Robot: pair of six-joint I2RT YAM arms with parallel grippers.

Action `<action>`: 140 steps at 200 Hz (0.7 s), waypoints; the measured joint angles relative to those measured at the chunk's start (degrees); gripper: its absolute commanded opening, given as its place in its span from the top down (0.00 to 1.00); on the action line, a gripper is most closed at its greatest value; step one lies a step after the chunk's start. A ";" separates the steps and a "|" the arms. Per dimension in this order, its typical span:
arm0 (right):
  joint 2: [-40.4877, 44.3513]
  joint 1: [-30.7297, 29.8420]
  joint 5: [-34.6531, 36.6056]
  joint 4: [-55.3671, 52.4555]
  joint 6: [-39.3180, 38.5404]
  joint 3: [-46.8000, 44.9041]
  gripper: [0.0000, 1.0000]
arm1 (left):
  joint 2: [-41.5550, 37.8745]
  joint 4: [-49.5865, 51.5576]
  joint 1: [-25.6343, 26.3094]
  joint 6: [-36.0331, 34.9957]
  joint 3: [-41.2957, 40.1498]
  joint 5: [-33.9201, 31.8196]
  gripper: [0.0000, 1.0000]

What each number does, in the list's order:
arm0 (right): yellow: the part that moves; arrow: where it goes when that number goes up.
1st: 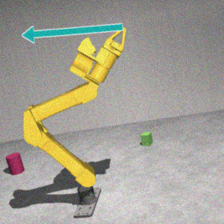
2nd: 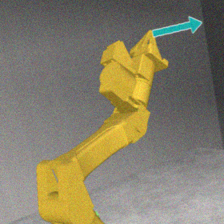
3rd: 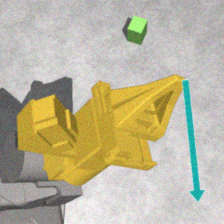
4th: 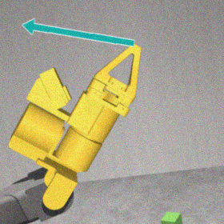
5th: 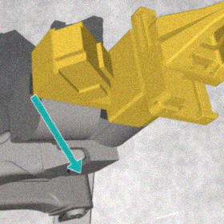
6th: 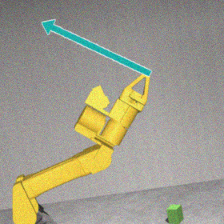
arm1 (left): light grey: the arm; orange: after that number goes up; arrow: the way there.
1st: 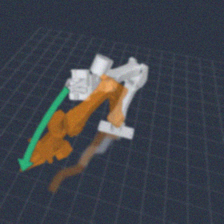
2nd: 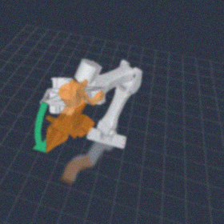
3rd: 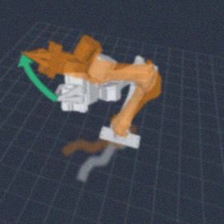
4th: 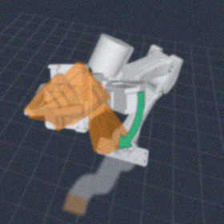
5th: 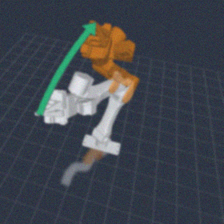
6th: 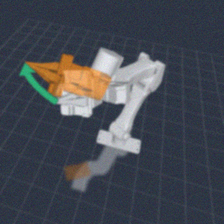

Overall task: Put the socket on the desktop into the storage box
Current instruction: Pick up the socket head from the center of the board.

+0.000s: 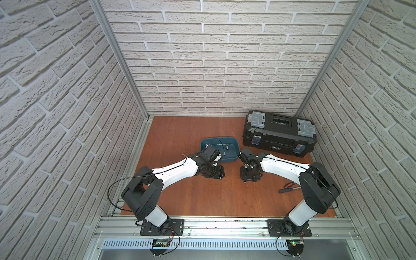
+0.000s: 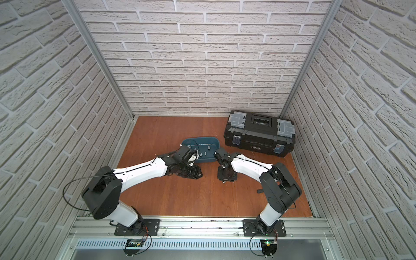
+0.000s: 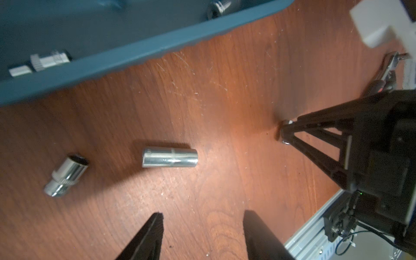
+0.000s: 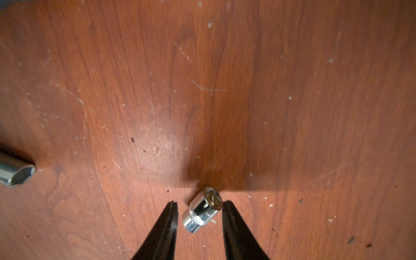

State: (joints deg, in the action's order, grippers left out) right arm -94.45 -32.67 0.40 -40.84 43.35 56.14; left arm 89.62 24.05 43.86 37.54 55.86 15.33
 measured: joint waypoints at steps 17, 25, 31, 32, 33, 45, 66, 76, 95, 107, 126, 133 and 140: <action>-0.39 -0.04 0.00 0.11 0.02 0.00 0.62 | 0.00 0.00 0.00 0.00 0.00 0.00 0.38; -0.57 -0.09 0.00 0.26 0.09 0.00 0.62 | 0.00 0.00 0.00 0.00 0.00 0.00 0.38; -0.72 -0.11 0.00 0.37 0.20 0.00 0.63 | 0.00 0.00 0.00 0.00 0.00 0.00 0.38; -0.76 -0.11 -0.02 0.42 0.20 0.00 0.63 | 0.00 0.00 0.00 0.00 0.00 0.00 0.38; -0.76 -0.11 0.00 0.42 0.20 0.00 0.63 | 0.00 0.00 0.00 0.00 0.00 0.00 0.38; -0.94 -0.15 -0.04 0.63 0.37 0.00 0.64 | 0.00 -0.04 0.00 0.00 0.00 0.00 0.38; -0.96 -0.17 -0.15 1.09 0.50 0.00 0.67 | 0.00 -0.04 0.00 0.02 0.00 0.00 0.38; -0.98 -0.17 -0.22 1.29 0.66 -0.02 0.68 | 0.00 -0.04 0.00 0.02 0.00 0.00 0.38; -1.16 -0.17 -0.26 1.68 0.81 -0.26 0.69 | 0.00 -0.04 0.00 0.02 0.00 0.00 0.38; -1.49 -0.20 -0.42 1.90 0.85 -0.37 0.69 | 0.00 -0.04 0.00 0.02 0.00 0.00 0.38; -1.88 -0.20 -0.55 2.21 0.85 -0.52 0.69 | 0.00 -0.04 0.00 0.02 0.00 0.00 0.38; -1.88 -0.24 -0.59 2.29 0.85 -0.55 0.72 | 0.00 -0.04 0.00 0.02 0.00 -0.02 0.38; -1.88 -0.26 -0.66 2.43 0.90 -0.55 0.73 | 0.00 -0.04 0.00 0.02 0.00 -0.02 0.38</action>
State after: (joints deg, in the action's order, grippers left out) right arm -96.33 -32.93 -0.25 -38.41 44.25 55.59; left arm 89.62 24.01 43.86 37.56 55.86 15.31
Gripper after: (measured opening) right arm 0.291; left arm 0.618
